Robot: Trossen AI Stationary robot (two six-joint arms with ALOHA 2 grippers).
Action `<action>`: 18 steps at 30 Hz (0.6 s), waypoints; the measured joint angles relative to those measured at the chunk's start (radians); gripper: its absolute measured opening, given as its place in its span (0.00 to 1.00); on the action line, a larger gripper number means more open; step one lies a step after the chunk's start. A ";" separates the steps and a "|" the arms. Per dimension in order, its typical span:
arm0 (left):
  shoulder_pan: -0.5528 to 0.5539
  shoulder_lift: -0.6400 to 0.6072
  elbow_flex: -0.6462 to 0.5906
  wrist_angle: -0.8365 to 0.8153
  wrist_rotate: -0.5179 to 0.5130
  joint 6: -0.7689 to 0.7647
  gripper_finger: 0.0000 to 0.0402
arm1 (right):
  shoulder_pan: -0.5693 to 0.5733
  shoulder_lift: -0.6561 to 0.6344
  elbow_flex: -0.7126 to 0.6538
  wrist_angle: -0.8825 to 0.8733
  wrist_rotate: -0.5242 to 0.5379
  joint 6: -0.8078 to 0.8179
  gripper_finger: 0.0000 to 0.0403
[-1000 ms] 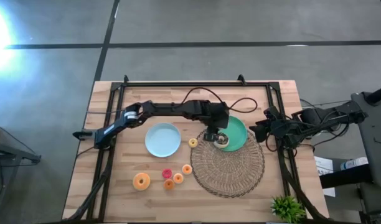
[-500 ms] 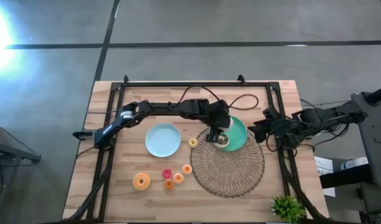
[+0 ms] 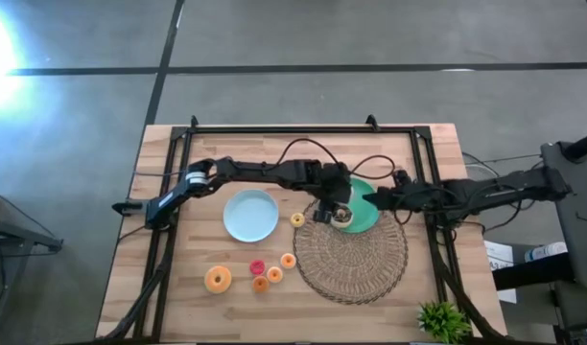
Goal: Pick & Place donuts
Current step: Put the purple doughnut on the green plate
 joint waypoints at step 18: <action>-0.015 -0.016 0.000 0.072 0.015 0.043 0.35 | -0.077 0.055 -0.213 0.486 -0.051 0.164 0.06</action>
